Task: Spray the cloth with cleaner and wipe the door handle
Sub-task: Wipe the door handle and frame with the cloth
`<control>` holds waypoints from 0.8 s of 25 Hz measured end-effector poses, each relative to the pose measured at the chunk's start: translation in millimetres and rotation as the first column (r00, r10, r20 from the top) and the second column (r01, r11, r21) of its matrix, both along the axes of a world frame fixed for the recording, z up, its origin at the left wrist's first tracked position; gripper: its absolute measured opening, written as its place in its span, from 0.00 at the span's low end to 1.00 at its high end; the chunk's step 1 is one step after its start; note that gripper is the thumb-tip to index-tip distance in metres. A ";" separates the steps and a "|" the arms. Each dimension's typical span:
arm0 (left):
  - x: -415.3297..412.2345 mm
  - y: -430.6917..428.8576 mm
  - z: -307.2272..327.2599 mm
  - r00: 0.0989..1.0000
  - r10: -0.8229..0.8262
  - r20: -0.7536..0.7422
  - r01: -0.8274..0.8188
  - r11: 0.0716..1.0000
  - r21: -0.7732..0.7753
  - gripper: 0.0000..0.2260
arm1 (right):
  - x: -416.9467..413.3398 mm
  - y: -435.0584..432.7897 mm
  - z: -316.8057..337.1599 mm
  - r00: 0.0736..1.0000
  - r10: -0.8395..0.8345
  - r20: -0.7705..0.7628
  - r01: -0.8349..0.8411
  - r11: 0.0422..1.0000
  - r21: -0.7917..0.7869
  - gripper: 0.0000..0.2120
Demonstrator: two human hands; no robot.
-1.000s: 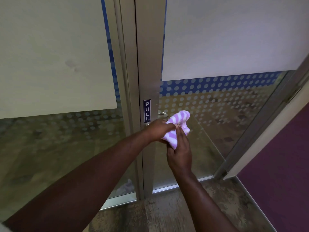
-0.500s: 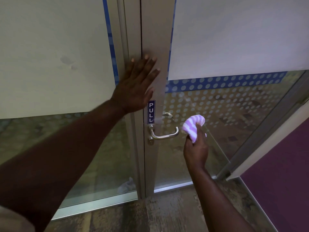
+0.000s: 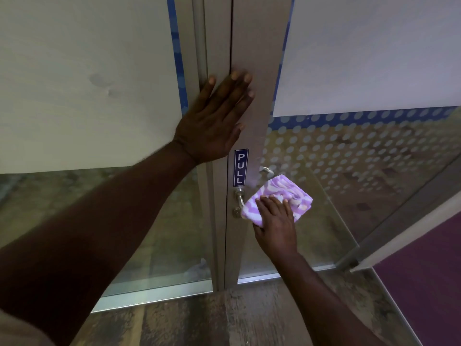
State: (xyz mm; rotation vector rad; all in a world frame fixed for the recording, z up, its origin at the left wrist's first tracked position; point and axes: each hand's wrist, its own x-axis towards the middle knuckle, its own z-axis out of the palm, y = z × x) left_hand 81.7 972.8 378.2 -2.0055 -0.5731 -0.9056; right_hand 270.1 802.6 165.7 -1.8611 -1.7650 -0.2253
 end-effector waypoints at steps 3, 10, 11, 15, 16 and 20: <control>0.7 -1.0 0.0 1.000 -0.006 0.001 0.006 1.000 -0.002 0.28 | -20.6 17.8 0.5 1.000 0.012 0.025 -0.012 1.000 0.015 0.28; 0.8 -4.8 3.0 1.000 0.013 -0.008 -0.013 1.000 0.016 0.27 | -40.7 29.6 2.9 1.000 0.012 0.003 -0.012 0.998 0.058 0.28; 0.7 -5.3 3.4 1.000 0.010 -0.008 -0.010 1.000 0.014 0.27 | -34.0 26.6 3.1 0.999 0.028 0.020 -0.030 0.997 0.071 0.26; 0.7 -6.3 3.5 1.000 0.017 -0.006 -0.017 1.000 0.014 0.27 | -10.7 20.4 12.9 0.982 -0.088 -0.168 0.112 0.984 0.138 0.20; 0.6 -6.4 3.3 1.000 0.021 -0.010 -0.021 1.000 0.016 0.27 | -9.8 22.8 18.6 0.939 -0.147 -0.310 0.204 0.966 0.159 0.18; 0.8 -4.5 2.1 0.999 0.032 -0.013 -0.032 0.999 0.011 0.27 | -26.5 39.5 36.4 0.748 -0.163 -0.643 0.410 0.876 0.255 0.06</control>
